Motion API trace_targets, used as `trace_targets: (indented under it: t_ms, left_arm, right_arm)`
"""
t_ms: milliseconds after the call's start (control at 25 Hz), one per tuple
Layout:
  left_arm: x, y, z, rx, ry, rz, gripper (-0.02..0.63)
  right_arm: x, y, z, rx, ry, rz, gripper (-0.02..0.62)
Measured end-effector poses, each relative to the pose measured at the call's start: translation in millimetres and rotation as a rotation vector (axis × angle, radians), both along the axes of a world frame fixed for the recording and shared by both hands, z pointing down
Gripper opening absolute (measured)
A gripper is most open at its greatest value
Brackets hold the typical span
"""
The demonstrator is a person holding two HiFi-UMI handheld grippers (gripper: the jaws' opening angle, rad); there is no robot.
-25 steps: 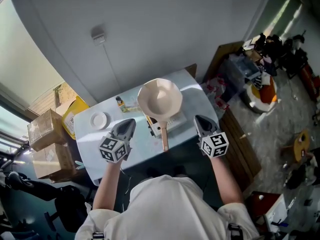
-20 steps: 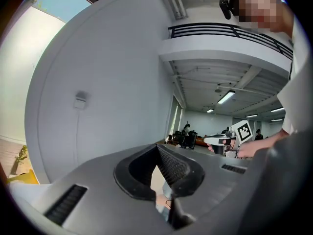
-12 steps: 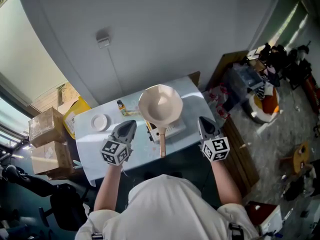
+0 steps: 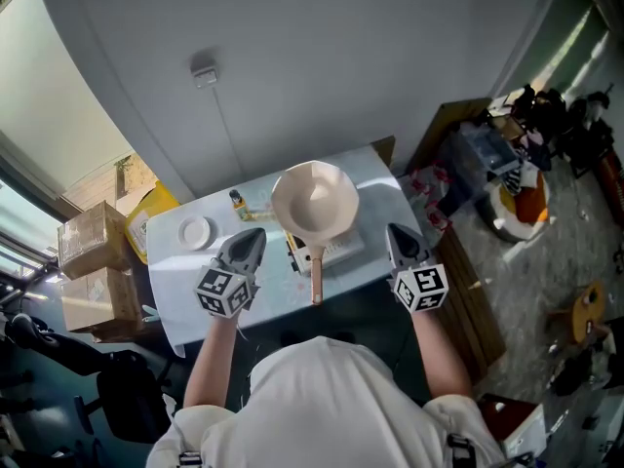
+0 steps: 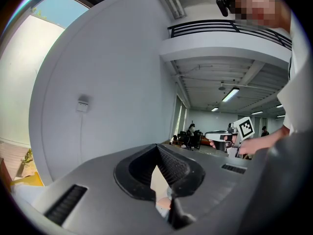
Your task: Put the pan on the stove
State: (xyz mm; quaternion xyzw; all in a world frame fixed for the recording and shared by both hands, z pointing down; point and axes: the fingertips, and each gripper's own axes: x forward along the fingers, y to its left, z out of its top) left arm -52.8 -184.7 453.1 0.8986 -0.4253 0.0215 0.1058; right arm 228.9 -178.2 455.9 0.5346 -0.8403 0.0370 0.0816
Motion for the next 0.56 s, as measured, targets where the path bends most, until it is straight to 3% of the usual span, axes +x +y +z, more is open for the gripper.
trace_targets:
  t_ms: [560]
  left_arm:
    - [4.1, 5.1, 2.7, -0.006, 0.005, -0.009, 0.02]
  right_arm:
    - [2.4, 3.4, 2.5, -0.004, -0.001, -0.009, 0.032]
